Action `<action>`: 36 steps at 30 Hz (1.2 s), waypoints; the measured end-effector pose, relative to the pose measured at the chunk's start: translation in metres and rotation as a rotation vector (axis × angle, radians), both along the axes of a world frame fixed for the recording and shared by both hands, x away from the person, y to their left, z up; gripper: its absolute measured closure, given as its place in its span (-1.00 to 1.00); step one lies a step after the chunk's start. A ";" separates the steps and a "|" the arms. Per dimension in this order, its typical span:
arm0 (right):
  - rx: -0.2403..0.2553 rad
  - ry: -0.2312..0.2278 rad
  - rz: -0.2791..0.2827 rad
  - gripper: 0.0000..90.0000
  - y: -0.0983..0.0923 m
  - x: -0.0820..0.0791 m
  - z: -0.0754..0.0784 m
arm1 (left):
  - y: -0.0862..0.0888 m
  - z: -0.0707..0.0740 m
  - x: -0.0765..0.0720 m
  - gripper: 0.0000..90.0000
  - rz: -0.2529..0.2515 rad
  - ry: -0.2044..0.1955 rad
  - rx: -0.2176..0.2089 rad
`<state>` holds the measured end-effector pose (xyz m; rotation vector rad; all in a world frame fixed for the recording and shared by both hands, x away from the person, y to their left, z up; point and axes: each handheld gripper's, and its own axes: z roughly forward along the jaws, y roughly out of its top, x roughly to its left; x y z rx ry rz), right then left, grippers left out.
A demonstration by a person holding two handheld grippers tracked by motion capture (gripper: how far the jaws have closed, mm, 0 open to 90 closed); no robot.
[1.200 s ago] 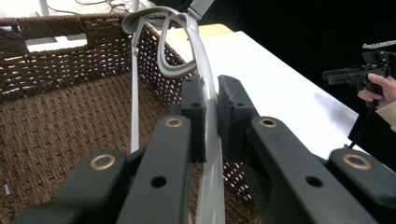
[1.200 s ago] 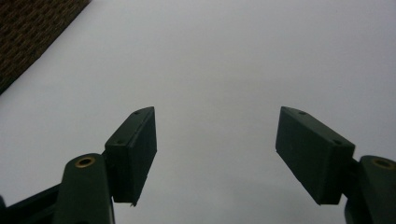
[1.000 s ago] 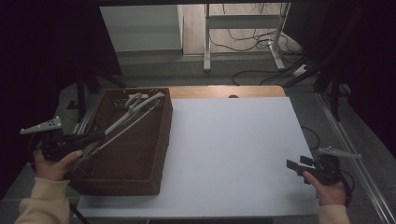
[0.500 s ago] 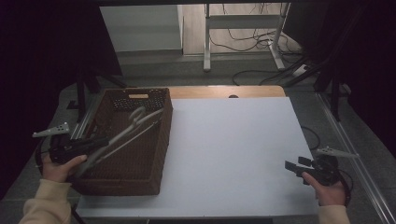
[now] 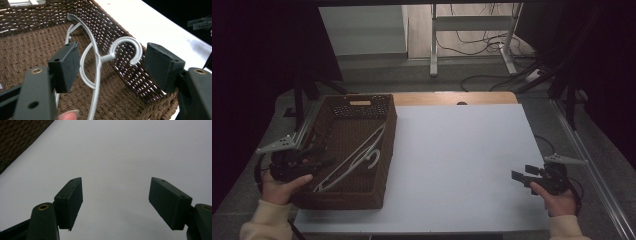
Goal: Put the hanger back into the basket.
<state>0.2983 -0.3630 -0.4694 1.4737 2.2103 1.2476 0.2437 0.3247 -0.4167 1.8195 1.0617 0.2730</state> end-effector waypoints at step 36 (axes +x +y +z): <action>-0.069 -0.048 0.266 -0.58 0.039 -0.006 0.003 | -0.087 -0.010 -0.025 -0.55 -0.067 0.024 0.120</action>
